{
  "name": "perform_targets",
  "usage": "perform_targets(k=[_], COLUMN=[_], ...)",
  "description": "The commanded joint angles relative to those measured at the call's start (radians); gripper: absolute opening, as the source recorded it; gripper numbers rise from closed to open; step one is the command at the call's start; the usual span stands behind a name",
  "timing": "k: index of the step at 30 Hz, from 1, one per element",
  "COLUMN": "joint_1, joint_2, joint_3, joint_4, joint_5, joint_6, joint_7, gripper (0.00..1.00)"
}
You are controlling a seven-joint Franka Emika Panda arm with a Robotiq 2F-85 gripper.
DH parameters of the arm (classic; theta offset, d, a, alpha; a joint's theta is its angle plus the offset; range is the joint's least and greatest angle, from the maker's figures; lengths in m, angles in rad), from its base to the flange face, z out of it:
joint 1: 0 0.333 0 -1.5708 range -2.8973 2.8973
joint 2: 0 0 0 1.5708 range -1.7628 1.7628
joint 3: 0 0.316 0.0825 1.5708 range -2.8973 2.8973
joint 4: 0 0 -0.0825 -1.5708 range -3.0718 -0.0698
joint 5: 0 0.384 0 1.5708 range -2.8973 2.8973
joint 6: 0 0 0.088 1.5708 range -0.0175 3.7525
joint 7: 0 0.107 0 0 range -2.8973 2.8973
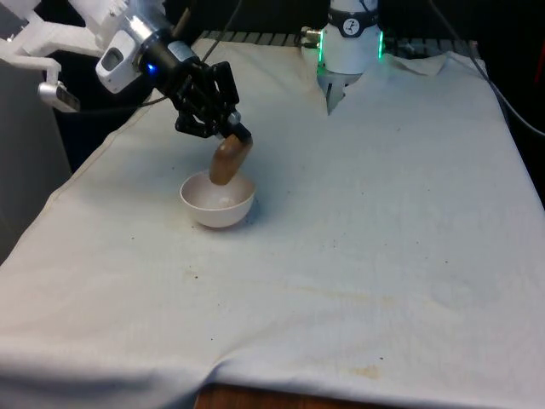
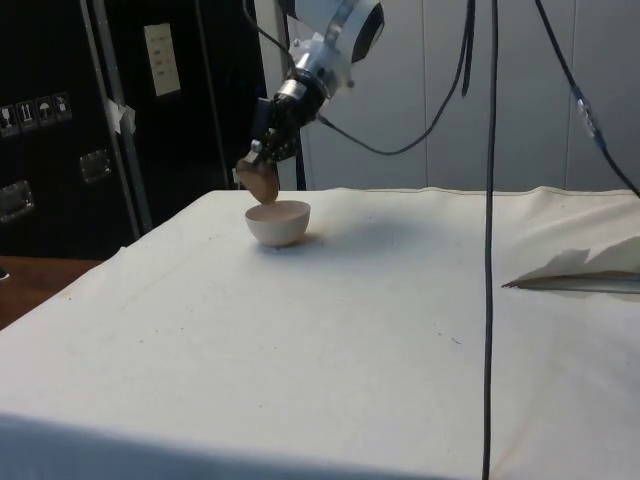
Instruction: Pour the coffee beans from the cup into the bowl.
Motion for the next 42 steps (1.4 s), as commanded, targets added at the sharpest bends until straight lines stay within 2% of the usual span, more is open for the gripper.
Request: perform_targets(k=[1, 2, 3, 10, 11, 12, 19, 20, 21, 22, 27, 28, 29, 37, 38, 39, 42], joint_1=[-0.008, 0.000, -0.008, -0.008, -0.001, -0.009, -0.015, -0.003, -0.016, -0.018, -0.021, -0.010, -0.023, -0.034, -0.022, -0.035, -0.037], joint_2=[0.014, 0.008, 0.017, 0.037, 0.033, 0.041, 0.053, 0.048, 0.055, 0.058, 0.071, 0.065, 0.073, 0.094, 0.090, 0.097, 0.107], joint_3=[0.005, -0.001, 0.003, -0.018, -0.024, -0.022, -0.042, -0.046, -0.046, -0.055, -0.084, -0.089, -0.087, -0.126, -0.134, -0.131, -0.146], joint_4=[0.015, 0.005, 0.016, 0.023, 0.017, 0.024, 0.031, 0.020, 0.033, 0.038, 0.053, 0.042, 0.055, 0.076, 0.064, 0.079, 0.086], joint_5=[0.009, 0.008, 0.016, 0.063, 0.061, 0.073, 0.106, 0.103, 0.110, 0.118, 0.147, 0.146, 0.152, 0.197, 0.196, 0.203, 0.220], joint_6=[-0.016, -0.004, -0.023, -0.085, -0.077, -0.097, -0.155, -0.136, -0.165, -0.187, -0.248, -0.234, -0.258, -0.346, -0.334, -0.357, -0.387], joint_7=[0.009, 0.000, 0.008, 0.007, 0.000, 0.007, 0.010, 0.000, 0.011, 0.015, 0.026, 0.013, 0.027, 0.042, 0.029, 0.044, 0.049], gripper=[0.02, 0.02, 0.02, 0.02, 0.02, 0.02, 0.02, 0.02, 0.02, 0.02, 0.02, 0.02, 0.02, 0.02, 0.02, 0.02, 0.02])
